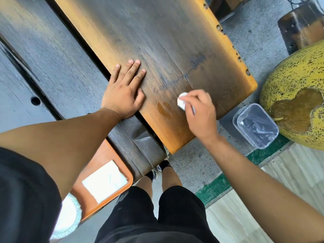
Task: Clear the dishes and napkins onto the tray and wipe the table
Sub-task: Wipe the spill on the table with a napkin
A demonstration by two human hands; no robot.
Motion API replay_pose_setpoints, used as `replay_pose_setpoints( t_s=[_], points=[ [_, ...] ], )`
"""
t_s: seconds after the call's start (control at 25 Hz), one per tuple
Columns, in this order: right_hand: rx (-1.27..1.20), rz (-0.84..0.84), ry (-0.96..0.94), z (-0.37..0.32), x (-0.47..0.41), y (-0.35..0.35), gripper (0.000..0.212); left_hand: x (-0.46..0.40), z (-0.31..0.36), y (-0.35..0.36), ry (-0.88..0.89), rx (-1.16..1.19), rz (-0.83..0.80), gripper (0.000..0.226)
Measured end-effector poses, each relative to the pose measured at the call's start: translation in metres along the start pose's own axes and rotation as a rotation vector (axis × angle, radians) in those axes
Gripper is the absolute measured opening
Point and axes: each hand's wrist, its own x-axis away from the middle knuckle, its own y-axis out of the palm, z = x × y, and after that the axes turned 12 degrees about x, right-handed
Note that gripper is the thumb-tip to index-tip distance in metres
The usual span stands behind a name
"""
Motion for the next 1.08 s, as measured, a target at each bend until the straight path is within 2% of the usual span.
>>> replay_pose_setpoints(
  t_s=[0.12, 0.2, 0.32, 0.44, 0.52, 0.68, 0.84, 0.92, 1.0, 1.08],
  points=[
    [0.048, 0.038, 0.022, 0.001, -0.037, 0.015, 0.021, 0.0, 0.0, -0.001, -0.001, 0.005, -0.008, 0.062],
    [0.055, 0.008, -0.086, 0.002, -0.019, 0.023, 0.019, 0.0, 0.001, -0.001, -0.003, 0.005, -0.011, 0.062],
    [-0.03, -0.179, -0.288, 0.002, 0.041, 0.018, 0.017, 0.0, 0.001, -0.001, -0.006, 0.011, 0.0, 0.061],
    [-0.13, -0.332, -0.397, 0.003, 0.081, 0.005, 0.016, 0.0, 0.001, -0.001, -0.001, 0.026, 0.014, 0.059],
    [-0.176, -0.276, -0.318, 0.002, 0.082, 0.0, 0.015, 0.0, 0.001, -0.002, 0.002, 0.026, 0.018, 0.059],
    [-0.142, -0.053, -0.057, -0.001, 0.039, 0.004, 0.017, 0.001, 0.003, -0.002, -0.014, 0.016, -0.002, 0.059],
    [-0.04, -0.016, -0.031, -0.009, 0.022, 0.021, 0.02, 0.002, 0.004, -0.004, -0.028, 0.007, -0.01, 0.059],
    [-0.031, -0.088, -0.145, -0.012, 0.04, 0.02, 0.017, 0.001, 0.004, -0.004, -0.035, -0.003, -0.017, 0.06],
    [-0.113, -0.252, -0.316, -0.012, 0.065, 0.01, 0.015, 0.001, 0.005, -0.003, -0.033, -0.018, -0.026, 0.061],
    [-0.258, -0.427, -0.335, -0.011, 0.079, -0.002, 0.016, 0.002, 0.005, -0.004, -0.036, -0.032, -0.041, 0.063]
  ],
)
